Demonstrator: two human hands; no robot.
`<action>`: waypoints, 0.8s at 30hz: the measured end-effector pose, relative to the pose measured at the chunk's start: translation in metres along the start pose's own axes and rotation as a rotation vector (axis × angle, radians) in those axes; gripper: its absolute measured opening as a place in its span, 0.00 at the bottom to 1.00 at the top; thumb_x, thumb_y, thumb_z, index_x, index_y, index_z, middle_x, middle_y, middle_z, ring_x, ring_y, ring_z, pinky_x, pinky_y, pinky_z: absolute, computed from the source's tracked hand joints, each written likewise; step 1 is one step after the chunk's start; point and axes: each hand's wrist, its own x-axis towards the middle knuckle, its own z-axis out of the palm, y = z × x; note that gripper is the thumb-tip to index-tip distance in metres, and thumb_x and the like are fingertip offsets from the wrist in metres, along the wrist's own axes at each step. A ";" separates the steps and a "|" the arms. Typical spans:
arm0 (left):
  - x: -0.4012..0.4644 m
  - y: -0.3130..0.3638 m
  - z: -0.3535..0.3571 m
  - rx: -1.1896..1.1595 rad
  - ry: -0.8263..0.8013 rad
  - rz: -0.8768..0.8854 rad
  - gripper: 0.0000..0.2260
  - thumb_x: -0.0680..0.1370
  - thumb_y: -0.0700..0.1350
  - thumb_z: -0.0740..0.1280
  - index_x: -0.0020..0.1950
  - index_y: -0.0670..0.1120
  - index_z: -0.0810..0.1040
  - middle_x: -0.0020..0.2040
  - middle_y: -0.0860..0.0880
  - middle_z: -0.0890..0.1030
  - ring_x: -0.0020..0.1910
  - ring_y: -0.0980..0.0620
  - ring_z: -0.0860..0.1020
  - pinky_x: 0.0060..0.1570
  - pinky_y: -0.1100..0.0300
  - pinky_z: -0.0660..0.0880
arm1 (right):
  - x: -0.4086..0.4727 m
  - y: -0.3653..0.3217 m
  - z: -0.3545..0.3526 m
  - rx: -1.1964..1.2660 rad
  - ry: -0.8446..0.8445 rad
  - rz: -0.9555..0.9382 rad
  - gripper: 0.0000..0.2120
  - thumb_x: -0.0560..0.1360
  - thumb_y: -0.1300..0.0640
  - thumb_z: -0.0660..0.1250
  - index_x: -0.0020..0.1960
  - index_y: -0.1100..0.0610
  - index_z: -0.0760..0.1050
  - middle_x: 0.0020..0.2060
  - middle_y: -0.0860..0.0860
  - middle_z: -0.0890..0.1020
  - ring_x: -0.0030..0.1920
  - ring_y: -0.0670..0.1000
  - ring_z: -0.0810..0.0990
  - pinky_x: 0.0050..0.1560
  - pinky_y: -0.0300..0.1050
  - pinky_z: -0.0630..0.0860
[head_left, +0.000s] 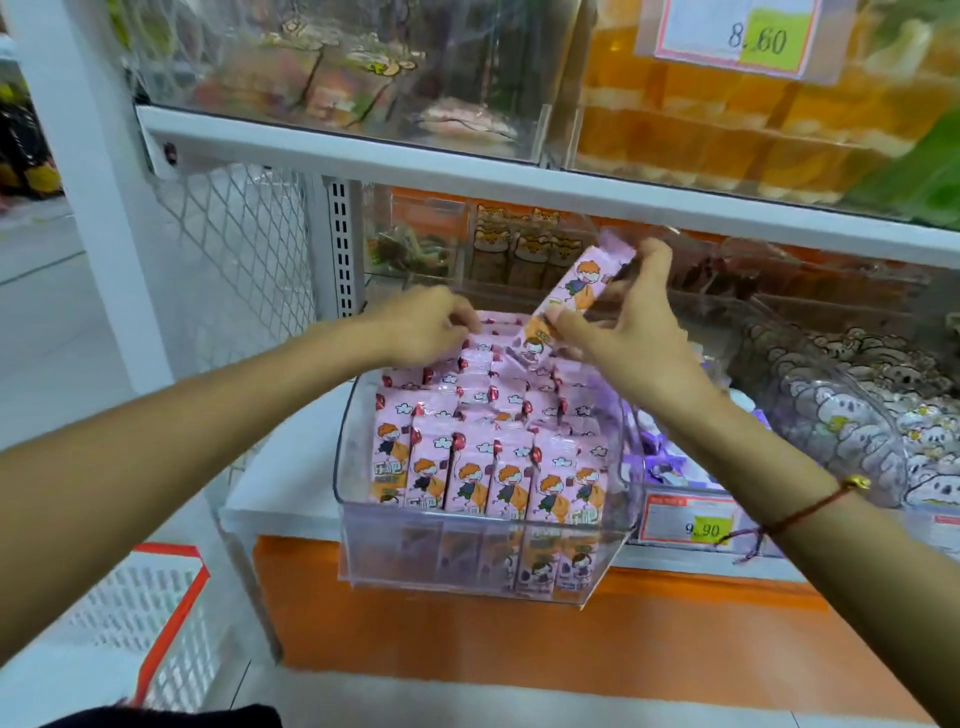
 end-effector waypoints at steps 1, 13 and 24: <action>0.008 -0.001 0.002 0.068 -0.055 0.015 0.12 0.82 0.43 0.60 0.64 0.47 0.77 0.64 0.49 0.78 0.58 0.51 0.76 0.51 0.62 0.68 | 0.007 0.001 0.004 -0.001 -0.012 0.005 0.26 0.75 0.62 0.69 0.64 0.55 0.56 0.41 0.49 0.79 0.41 0.47 0.83 0.47 0.53 0.82; 0.000 -0.003 0.007 0.286 0.033 0.093 0.07 0.76 0.50 0.69 0.52 0.53 0.82 0.46 0.54 0.80 0.48 0.52 0.77 0.41 0.59 0.68 | 0.061 0.020 0.044 -0.026 0.016 0.181 0.17 0.73 0.62 0.71 0.59 0.62 0.69 0.53 0.57 0.80 0.55 0.56 0.80 0.58 0.51 0.77; -0.015 -0.002 0.006 0.172 0.150 -0.016 0.05 0.74 0.50 0.71 0.49 0.57 0.84 0.38 0.60 0.76 0.42 0.54 0.76 0.39 0.61 0.67 | 0.075 0.009 0.033 -0.536 -0.347 -0.079 0.21 0.68 0.60 0.75 0.59 0.57 0.74 0.54 0.53 0.79 0.47 0.51 0.76 0.45 0.42 0.73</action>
